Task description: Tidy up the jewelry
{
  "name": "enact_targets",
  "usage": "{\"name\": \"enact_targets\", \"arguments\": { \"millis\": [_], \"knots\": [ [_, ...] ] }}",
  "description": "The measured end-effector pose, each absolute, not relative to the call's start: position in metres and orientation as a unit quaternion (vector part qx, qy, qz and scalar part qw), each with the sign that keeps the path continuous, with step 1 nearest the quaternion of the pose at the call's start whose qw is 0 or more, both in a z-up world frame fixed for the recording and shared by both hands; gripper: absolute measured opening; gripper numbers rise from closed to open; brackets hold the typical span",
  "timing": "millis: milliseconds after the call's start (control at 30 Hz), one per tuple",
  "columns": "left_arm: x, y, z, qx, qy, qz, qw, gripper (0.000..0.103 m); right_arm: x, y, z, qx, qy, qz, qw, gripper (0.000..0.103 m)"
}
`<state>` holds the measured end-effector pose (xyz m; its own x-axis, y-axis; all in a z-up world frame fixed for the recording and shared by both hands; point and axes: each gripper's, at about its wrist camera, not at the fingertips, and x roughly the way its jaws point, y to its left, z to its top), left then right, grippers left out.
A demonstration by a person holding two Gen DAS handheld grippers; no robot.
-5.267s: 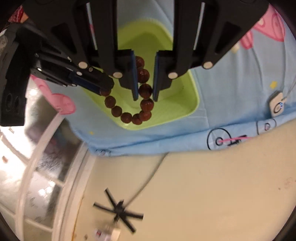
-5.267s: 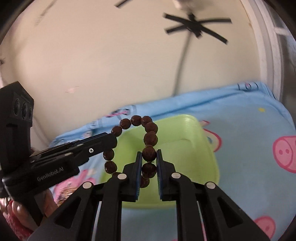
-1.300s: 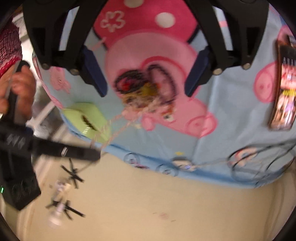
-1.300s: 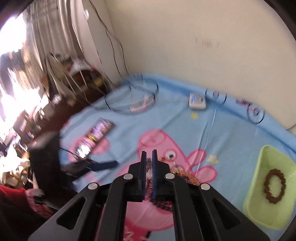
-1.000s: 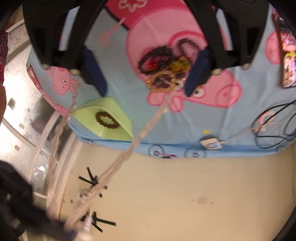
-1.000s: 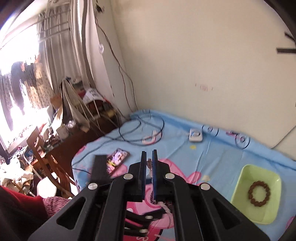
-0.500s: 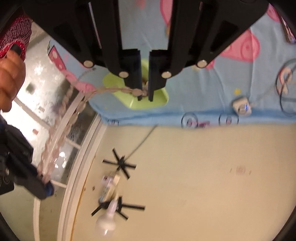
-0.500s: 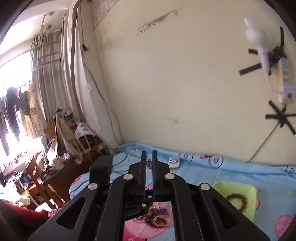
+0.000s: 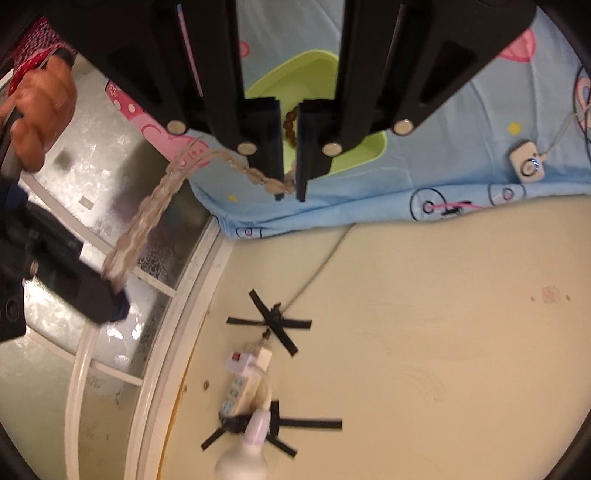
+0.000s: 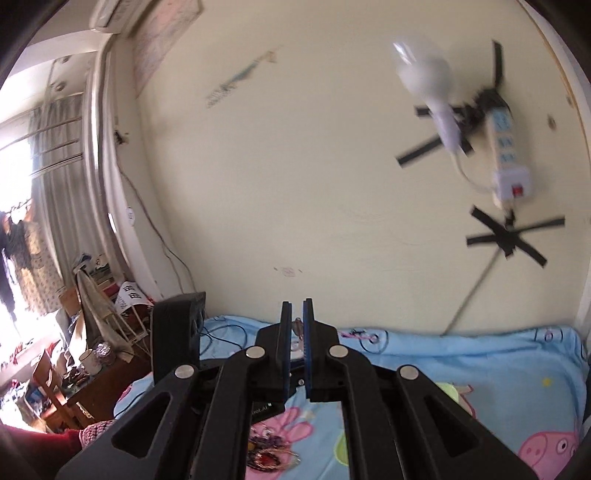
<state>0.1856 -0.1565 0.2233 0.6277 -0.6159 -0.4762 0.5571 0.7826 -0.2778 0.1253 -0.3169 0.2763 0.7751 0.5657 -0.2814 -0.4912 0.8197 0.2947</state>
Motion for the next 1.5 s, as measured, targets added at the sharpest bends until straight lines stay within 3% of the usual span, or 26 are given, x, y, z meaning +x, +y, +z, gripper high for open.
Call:
{"name": "enact_targets", "arguments": {
  "millis": [333,467,567,667,733,767,800,833,867,967,1033,1100,1167,1233,1500],
  "knots": [
    [0.216,-0.172,0.132,-0.060,0.373,-0.301,0.876,0.005,0.167,-0.334,0.138,0.147,0.274,0.242,0.919,0.000],
    [0.224,-0.179,0.090,-0.023,0.441,-0.265,0.857,0.018,0.173,-0.321,0.093,0.121,0.290,0.200,0.928,0.000],
    [0.217,-0.165,0.099,-0.024,0.431,-0.263,0.863,0.018,0.170,-0.320,0.088,0.128,0.284,0.195,0.930,0.000],
    [0.194,-0.127,0.141,-0.035,0.372,-0.256,0.892,0.018,0.150,-0.321,0.113,0.134,0.247,0.203,0.938,0.000],
    [0.175,-0.096,0.163,-0.051,0.335,-0.246,0.908,0.025,0.133,-0.320,0.131,0.130,0.212,0.210,0.946,0.000],
    [0.160,-0.070,0.173,-0.066,0.309,-0.235,0.919,0.034,0.117,-0.316,0.141,0.123,0.187,0.213,0.951,0.009],
    [0.150,-0.051,0.178,-0.074,0.292,-0.223,0.927,0.041,0.110,-0.314,0.147,0.121,0.173,0.214,0.954,0.043],
    [0.139,-0.032,0.180,-0.079,0.279,-0.208,0.934,0.042,0.099,-0.310,0.152,0.123,0.155,0.214,0.957,0.060],
    [0.127,-0.014,0.179,-0.082,0.269,-0.188,0.941,0.042,0.089,-0.306,0.153,0.125,0.139,0.221,0.957,0.069],
    [0.103,0.032,0.156,-0.088,0.275,-0.133,0.948,0.042,0.079,-0.276,0.144,0.098,0.162,0.254,0.949,0.067],
    [0.097,0.047,0.138,-0.097,0.300,-0.123,0.941,0.042,0.086,-0.250,0.122,0.078,0.216,0.277,0.933,0.044],
    [0.093,0.059,0.112,-0.103,0.331,-0.116,0.931,0.042,0.099,-0.226,0.093,0.062,0.288,0.279,0.914,0.012],
    [0.090,0.071,0.090,-0.112,0.355,-0.113,0.921,0.042,0.113,-0.212,0.072,0.070,0.334,0.281,0.897,0.001],
    [0.090,0.079,0.078,-0.127,0.368,-0.111,0.914,0.042,0.128,-0.195,0.047,0.078,0.390,0.278,0.875,0.001],
    [0.098,0.044,0.044,-0.089,0.409,-0.142,0.897,0.042,0.128,-0.133,0.017,0.023,0.437,0.296,0.849,0.001]
  ]
}}
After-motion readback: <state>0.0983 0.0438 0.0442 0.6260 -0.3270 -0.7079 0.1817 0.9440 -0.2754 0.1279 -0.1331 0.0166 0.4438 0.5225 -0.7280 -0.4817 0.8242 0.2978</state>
